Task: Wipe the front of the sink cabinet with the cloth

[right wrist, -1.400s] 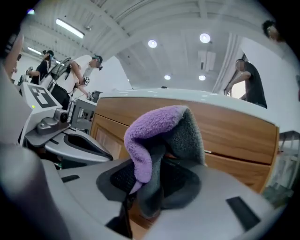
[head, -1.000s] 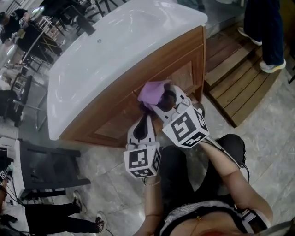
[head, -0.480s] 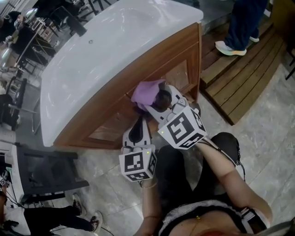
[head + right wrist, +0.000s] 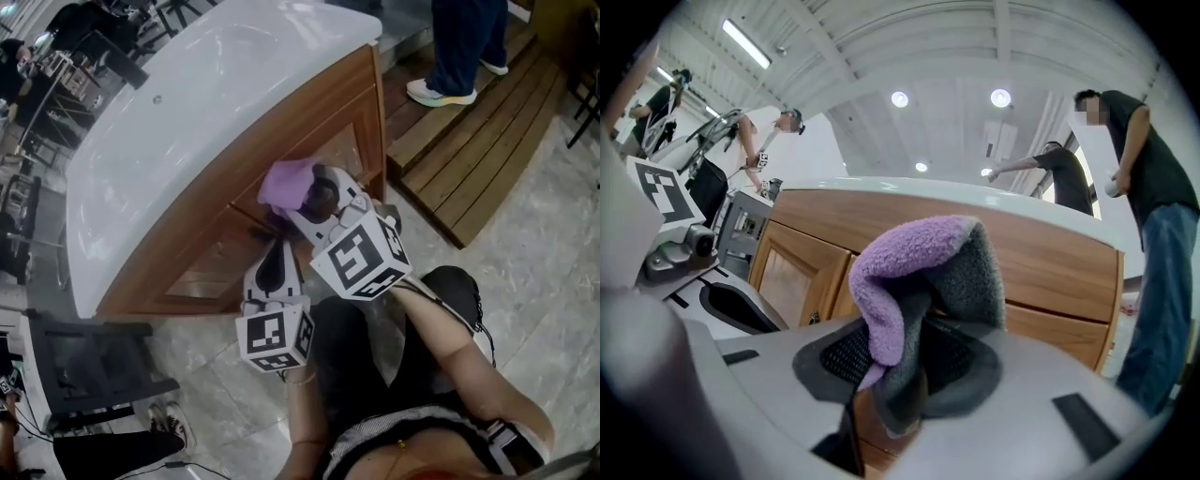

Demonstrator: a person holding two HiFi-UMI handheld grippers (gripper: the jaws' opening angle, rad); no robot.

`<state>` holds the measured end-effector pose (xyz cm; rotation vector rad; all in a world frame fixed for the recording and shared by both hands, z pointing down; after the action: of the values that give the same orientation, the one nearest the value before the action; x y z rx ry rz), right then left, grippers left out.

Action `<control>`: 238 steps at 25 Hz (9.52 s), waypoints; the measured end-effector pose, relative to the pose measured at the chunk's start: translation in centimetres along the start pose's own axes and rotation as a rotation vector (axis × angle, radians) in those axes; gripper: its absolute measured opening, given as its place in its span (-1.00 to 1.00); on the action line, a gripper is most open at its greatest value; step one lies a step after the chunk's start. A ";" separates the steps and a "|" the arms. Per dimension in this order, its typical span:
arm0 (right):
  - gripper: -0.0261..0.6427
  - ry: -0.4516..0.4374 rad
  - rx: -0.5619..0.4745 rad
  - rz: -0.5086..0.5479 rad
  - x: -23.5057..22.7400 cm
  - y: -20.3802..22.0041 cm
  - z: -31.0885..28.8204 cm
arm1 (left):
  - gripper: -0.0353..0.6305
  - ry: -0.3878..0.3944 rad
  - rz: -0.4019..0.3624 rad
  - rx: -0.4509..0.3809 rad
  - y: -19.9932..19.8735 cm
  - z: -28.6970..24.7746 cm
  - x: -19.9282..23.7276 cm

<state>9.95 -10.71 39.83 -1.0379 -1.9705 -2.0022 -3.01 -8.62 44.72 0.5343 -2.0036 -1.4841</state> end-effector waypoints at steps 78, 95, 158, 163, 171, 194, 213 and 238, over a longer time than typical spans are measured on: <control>-0.39 -0.115 0.107 -0.038 3.9 4.4 -1.4 | -0.89 -0.018 0.088 -0.012 2.1 0.7 2.6; -0.39 -0.137 0.077 -0.040 3.9 4.7 -1.6 | -0.89 -0.010 0.082 0.003 2.3 -0.3 1.9; -0.37 0.137 0.388 -0.065 -6.0 13.3 2.3 | -0.89 0.103 0.067 0.087 4.6 -6.2 -2.6; -0.37 0.151 0.396 -0.061 -6.0 13.4 2.5 | -0.89 0.098 0.079 0.089 5.2 -5.6 -2.4; -0.37 0.175 0.387 -0.049 -5.7 13.4 2.5 | -0.89 0.076 0.090 0.079 5.3 -4.1 -1.3; -0.38 -0.255 0.268 -0.092 7.9 10.3 -1.1 | -0.89 0.003 0.132 0.070 6.6 -0.2 1.9; -0.37 -0.251 0.265 -0.063 8.9 10.6 -3.0 | -0.89 -0.006 0.123 0.078 6.5 -0.7 2.1; -0.37 -0.234 0.279 -0.052 6.8 12.6 -2.7 | -0.89 -0.005 0.104 0.096 6.6 -2.7 0.6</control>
<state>10.76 -12.36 54.26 -1.2059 -2.3329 -1.6263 -1.50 -8.95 51.70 0.4586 -2.0819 -1.3337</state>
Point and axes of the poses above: the fingertips, and each gripper's own axes: z backward along the fingers, x to its left, y out of its underside, the point moved 8 cm from there along z, backward along the fingers, and after that the axes turned 14 degrees about z, right-handed, at the moved point
